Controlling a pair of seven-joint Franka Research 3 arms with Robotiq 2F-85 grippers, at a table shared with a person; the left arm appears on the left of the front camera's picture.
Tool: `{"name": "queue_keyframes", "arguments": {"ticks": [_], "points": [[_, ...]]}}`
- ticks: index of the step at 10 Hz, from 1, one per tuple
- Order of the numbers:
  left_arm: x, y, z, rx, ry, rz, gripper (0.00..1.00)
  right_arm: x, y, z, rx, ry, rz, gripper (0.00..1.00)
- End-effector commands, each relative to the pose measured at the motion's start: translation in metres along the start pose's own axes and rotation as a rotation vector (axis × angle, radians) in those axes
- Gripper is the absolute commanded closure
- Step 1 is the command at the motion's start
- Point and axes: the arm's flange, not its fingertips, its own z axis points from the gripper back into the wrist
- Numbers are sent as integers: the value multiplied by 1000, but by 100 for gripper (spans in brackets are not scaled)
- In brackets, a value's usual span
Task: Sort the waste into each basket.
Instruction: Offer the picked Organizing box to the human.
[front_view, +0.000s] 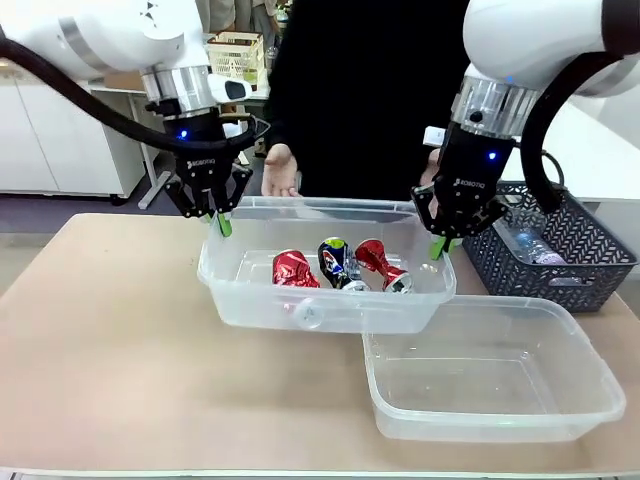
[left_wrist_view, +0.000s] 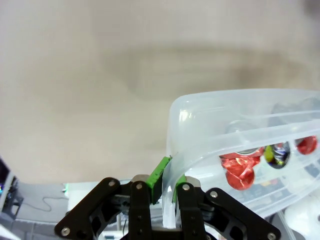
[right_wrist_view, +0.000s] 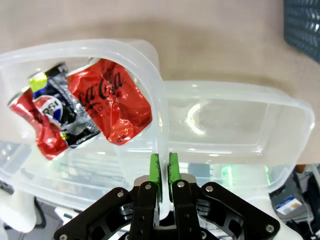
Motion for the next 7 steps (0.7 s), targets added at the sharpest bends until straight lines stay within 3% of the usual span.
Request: {"name": "queue_keyframes", "arguments": {"ticks": [1, 4, 7], "points": [[60, 6, 42, 17, -13, 54, 94, 55, 14, 36, -51, 13, 0, 92], [123, 18, 60, -16, -8, 62, 94, 117, 25, 48, -84, 52, 19, 92], [147, 14, 53, -23, -3, 73, 94, 150, 20, 29, -58, 82, 12, 92]]}}
